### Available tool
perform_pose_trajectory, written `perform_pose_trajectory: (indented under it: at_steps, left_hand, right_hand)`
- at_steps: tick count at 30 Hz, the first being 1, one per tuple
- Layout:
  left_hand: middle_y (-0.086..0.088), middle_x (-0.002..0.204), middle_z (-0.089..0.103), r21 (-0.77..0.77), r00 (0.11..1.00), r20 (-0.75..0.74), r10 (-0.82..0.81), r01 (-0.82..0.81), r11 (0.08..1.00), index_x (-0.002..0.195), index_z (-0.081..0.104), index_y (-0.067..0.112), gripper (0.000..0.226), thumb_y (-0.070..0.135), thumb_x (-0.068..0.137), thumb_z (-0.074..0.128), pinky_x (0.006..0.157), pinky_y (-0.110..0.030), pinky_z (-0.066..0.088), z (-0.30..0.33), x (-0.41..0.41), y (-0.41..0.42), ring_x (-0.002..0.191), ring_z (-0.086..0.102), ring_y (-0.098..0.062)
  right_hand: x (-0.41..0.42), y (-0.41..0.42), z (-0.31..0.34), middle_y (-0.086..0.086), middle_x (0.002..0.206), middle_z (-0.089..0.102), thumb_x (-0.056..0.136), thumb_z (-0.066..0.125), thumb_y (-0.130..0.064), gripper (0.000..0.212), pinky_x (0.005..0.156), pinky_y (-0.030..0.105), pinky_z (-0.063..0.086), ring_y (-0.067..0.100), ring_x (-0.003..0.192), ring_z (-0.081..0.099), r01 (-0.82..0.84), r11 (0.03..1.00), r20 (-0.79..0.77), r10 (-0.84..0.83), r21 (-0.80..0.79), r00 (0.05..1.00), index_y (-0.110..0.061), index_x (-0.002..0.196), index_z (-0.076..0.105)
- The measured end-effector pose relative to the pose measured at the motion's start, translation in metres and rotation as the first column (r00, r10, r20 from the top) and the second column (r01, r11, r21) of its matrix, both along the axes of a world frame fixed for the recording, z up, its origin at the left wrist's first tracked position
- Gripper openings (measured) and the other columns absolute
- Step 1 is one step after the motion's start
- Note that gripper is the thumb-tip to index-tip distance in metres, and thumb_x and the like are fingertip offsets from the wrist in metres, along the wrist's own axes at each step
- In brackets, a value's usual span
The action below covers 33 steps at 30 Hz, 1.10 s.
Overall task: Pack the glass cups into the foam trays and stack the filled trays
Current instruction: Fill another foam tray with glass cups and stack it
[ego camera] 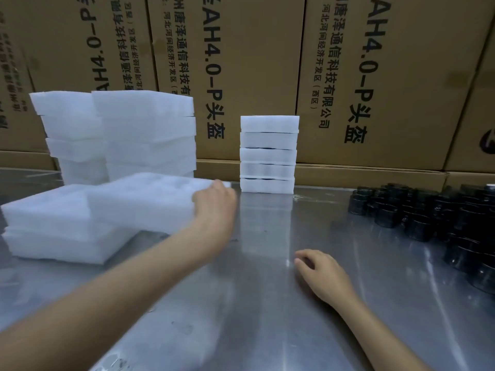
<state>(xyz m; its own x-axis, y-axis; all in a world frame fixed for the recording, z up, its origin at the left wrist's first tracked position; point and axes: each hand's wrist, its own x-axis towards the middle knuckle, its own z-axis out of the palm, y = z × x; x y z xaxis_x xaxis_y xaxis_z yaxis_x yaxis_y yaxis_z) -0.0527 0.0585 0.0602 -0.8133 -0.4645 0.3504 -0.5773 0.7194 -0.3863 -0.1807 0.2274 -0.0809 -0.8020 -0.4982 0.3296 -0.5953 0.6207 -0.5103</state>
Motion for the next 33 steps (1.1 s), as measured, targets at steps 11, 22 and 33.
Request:
perform_pose_trajectory:
  at_steps: [11, 22, 33]
  left_hand:
    - [-0.017, 0.140, 0.028, 0.297, 0.841, -0.099, -0.531, 0.535, 0.791, 0.131, 0.039, 0.003, 0.038, 0.005, 0.093, 0.039, 0.068, -0.032, 0.029, -0.100, -0.025, 0.153, 0.103, 0.050, -0.027]
    - [0.003, 0.114, 0.065, 0.052, 0.333, -0.706, -0.625, 0.904, 0.423, 0.102, 0.071, 0.019, 0.033, 0.038, 0.086, 0.049, 0.092, -0.029, 0.042, -0.073, -0.002, 0.076, 0.106, 0.058, -0.012]
    - [0.000, 0.080, 0.071, 0.419, 0.682, -0.615, 0.397, 0.709, -0.568, 0.069, 0.075, 0.020, 0.043, 0.022, 0.095, 0.040, 0.064, -0.018, 0.052, -0.111, -0.040, 0.033, 0.073, 0.067, -0.008]
  right_hand:
    - [-0.009, 0.028, 0.025, -0.004, 0.117, 0.054, 0.090, 0.060, -0.029, 0.041, 0.075, 0.018, 0.043, 0.008, 0.099, 0.057, 0.187, 0.718, 0.494, 0.243, -0.670, 0.835, -0.022, 0.127, 0.045]
    - [-0.033, 0.064, 0.032, 0.002, 0.064, 0.059, 0.088, 0.052, -0.012, 0.015, 0.043, 0.015, 0.042, 0.009, 0.050, 0.058, 0.146, 0.814, 0.554, 0.239, -0.562, 0.798, -0.013, 0.077, 0.062]
    - [-0.054, 0.088, 0.031, -0.005, 0.054, 0.066, 0.088, 0.049, -0.058, 0.054, 0.060, 0.029, 0.040, 0.007, 0.049, 0.062, 0.287, 0.820, 0.586, 0.072, -0.495, 0.807, -0.023, 0.051, 0.066]
